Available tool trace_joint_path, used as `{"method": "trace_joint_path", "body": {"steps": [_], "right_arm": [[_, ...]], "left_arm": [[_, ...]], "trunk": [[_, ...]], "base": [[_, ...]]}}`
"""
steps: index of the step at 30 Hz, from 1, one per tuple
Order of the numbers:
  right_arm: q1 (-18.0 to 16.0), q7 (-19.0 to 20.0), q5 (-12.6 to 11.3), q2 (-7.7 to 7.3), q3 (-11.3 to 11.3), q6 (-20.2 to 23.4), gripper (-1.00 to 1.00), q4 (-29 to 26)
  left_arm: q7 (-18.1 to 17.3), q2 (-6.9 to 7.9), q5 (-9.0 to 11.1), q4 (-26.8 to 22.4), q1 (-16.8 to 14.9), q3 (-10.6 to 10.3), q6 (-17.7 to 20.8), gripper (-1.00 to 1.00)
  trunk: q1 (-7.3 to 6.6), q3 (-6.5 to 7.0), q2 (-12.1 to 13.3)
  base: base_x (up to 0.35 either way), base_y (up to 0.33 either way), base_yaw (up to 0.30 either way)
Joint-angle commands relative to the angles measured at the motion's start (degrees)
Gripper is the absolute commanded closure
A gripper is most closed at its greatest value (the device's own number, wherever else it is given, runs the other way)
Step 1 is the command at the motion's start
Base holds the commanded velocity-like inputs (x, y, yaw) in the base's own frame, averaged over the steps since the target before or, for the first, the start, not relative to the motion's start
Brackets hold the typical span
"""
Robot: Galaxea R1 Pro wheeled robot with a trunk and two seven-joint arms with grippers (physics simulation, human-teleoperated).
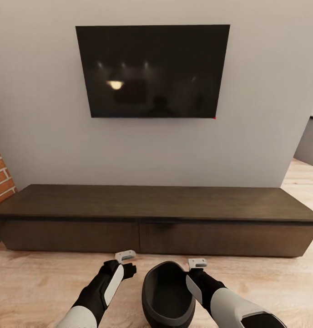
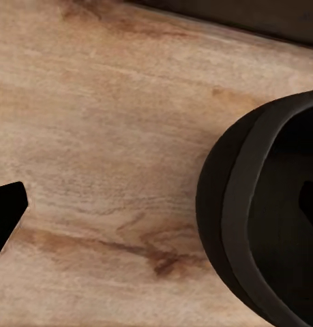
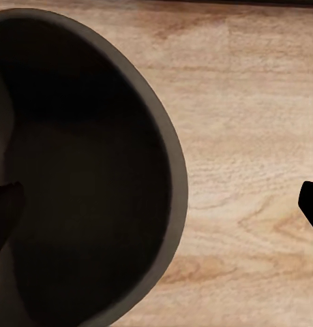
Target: Place each of the two pumpkins and all three candles from the living room inside a cabinet in the living room (use any cabinet), then make sure every cabinet is closed, and position the cauldron so it is next to a table in the living room.
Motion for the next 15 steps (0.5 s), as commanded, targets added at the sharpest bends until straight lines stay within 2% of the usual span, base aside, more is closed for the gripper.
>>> {"method": "trace_joint_path", "body": {"steps": [1,5,10,15], "right_arm": [[0.0,-0.4,-0.6,0.0,0.5,0.3,-1.0,-0.1],[0.0,-0.5,-0.6,0.0,0.5,0.2,-1.0,-0.2],[0.0,-0.4,-0.6,0.0,0.4,0.1,-1.0,-0.4],[0.0,-0.2,-0.6,0.0,0.3,0.1,-1.0,-0.9]], "left_arm": [[1.5,0.0,0.6,-0.3,0.0,-0.1,0.2,-1.0],[3.5,0.0,0.6,1.0,0.0,-0.1,0.2,-1.0],[3.7,0.0,0.6,2.9,0.0,-0.1,-0.3,-1.0],[3.8,0.0,0.6,4.3,0.0,-1.4,-0.8,-1.0]], "trunk": [[0.21,-0.24,-0.4],[1.09,-0.96,-2.0],[2.19,-1.86,-4.1],[3.29,-2.76,-6.1]], "base": [[0.0,0.0,0.0],[0.0,0.0,0.0],[0.0,0.0,0.0],[0.0,0.0,0.0]]}}
